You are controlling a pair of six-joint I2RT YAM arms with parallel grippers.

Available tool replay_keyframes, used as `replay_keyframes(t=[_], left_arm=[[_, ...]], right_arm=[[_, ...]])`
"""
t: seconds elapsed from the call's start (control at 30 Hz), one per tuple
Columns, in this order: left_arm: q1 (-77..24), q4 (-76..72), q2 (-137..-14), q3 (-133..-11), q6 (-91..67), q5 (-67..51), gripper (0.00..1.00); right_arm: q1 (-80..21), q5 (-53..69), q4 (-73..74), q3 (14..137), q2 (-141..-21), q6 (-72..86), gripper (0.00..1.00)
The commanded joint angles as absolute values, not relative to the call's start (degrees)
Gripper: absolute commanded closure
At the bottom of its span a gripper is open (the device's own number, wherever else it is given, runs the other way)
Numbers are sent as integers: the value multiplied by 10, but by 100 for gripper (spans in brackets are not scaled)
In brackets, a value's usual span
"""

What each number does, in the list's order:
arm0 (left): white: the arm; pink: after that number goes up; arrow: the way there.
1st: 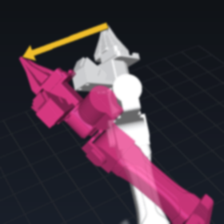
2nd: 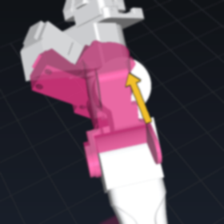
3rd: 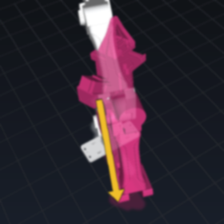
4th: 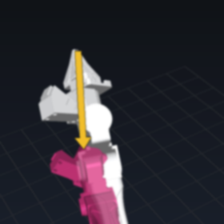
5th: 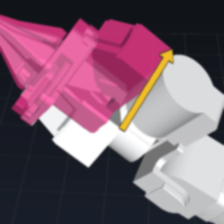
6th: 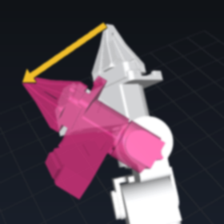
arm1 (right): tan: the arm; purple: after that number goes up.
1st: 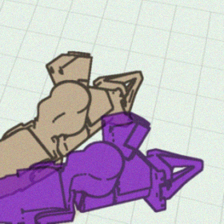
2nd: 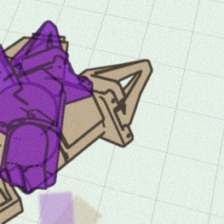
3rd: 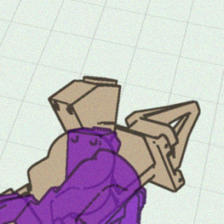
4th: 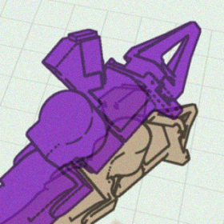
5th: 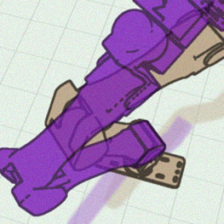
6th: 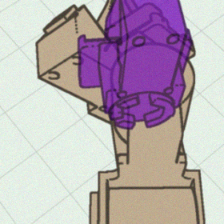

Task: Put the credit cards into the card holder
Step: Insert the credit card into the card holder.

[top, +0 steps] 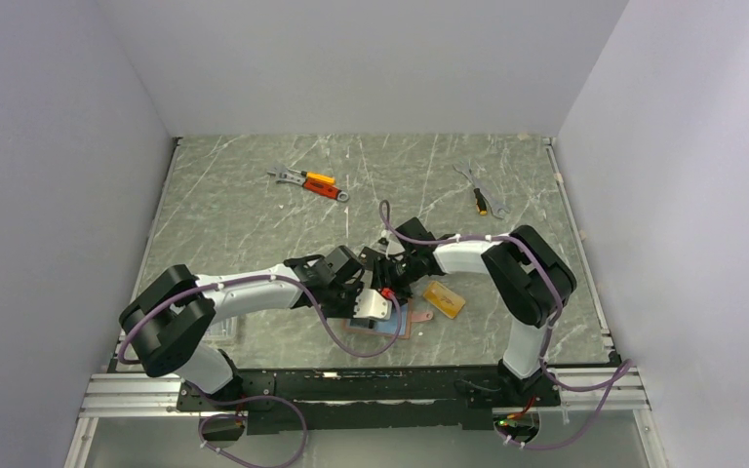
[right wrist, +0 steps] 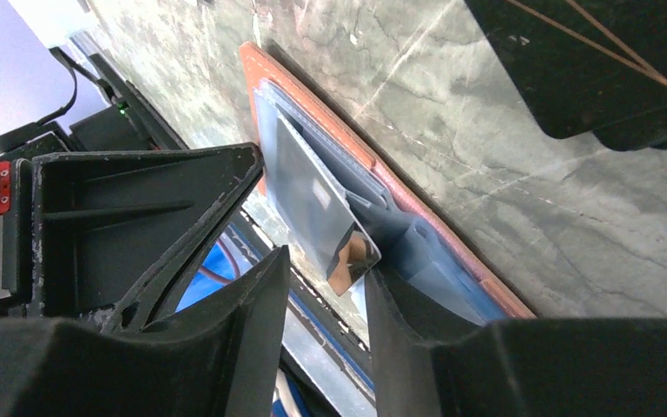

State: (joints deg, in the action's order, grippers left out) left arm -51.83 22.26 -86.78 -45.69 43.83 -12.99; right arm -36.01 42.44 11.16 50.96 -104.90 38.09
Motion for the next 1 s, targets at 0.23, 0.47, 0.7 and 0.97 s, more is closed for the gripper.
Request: replay_keyframes(t=[0.23,0.47,0.7,0.97], left_arm=[[-523,283,-836,-528,429,-172,84],[-530,231,-880,-518,424,-187,85],[-533,223,-907,-509,436,-168,85],[-538,238,-920,-491,444,-122,87]], right_arm=[[-355,379,133,499,-1028,382,52],[-356,415,82,479,-1026,410,53],[-347,449,31,451,-1011,439,53],[-322,442,71,445,-967,424,62]])
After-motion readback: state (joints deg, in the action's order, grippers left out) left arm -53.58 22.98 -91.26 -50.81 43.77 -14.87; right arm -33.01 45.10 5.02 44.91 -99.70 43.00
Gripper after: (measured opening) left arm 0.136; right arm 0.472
